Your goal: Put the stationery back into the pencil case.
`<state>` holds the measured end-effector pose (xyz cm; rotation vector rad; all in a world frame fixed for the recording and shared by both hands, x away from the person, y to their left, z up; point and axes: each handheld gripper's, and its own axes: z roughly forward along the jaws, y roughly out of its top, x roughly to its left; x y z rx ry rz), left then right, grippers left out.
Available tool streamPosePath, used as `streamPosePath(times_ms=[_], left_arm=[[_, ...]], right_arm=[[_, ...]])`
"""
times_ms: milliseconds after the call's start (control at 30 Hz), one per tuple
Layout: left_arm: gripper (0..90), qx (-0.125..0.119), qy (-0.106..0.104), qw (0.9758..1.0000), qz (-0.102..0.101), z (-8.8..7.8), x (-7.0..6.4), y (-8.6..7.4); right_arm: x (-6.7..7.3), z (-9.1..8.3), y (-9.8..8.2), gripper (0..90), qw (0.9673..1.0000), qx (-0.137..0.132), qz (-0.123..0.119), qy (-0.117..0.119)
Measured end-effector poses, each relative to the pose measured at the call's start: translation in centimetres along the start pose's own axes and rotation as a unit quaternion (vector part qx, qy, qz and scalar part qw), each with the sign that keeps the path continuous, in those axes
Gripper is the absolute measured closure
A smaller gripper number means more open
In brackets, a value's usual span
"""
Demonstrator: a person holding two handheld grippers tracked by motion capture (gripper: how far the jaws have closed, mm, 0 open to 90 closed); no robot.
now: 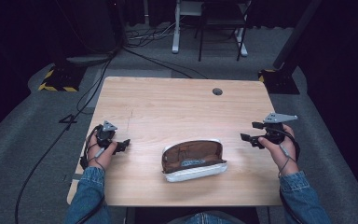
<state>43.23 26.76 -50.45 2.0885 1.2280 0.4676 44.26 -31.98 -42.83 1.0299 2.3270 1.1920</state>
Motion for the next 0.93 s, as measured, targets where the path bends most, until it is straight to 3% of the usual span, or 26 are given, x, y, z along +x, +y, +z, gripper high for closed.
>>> streamPosePath(times_ms=[67,467,633,700,767,900,933], left_arm=[[16.4,0.000,-0.001,1.0000,0.001,0.0,0.0,0.0],[16.4,-0.001,-0.002,1.0000,0.002,-0.1,-0.1,-0.1],[16.4,0.000,-0.002,1.0000,0.003,-0.1,0.0,-0.1],[16.4,-0.001,-0.002,1.0000,0.001,-0.1,-0.1,-0.1],[16.4,-0.001,-0.001,1.0000,0.001,-0.1,-0.1,-0.1],[16.2,0.000,-0.001,1.0000,0.000,0.0,-0.1,-0.1],[16.2,0.001,-0.001,1.0000,0.002,-0.1,-0.1,-0.1]], right_arm=[[-0.5,0.1,-0.6,20.3,0.9999,0.009,-0.008,0.000],[-2.6,1.4,-3.7,20.8,0.9985,0.048,-0.002,-0.027],[-3.0,2.1,-4.7,18.2,0.9980,0.050,0.016,-0.035],[-3.3,2.6,-5.5,17.3,0.9971,0.047,0.042,-0.043],[-3.4,2.8,-5.8,17.3,0.9967,0.049,0.045,-0.048],[-3.4,3.1,-6.5,13.5,0.9951,0.070,0.028,-0.063],[-3.3,3.3,-6.7,12.7,0.9952,0.060,0.037,-0.068]])
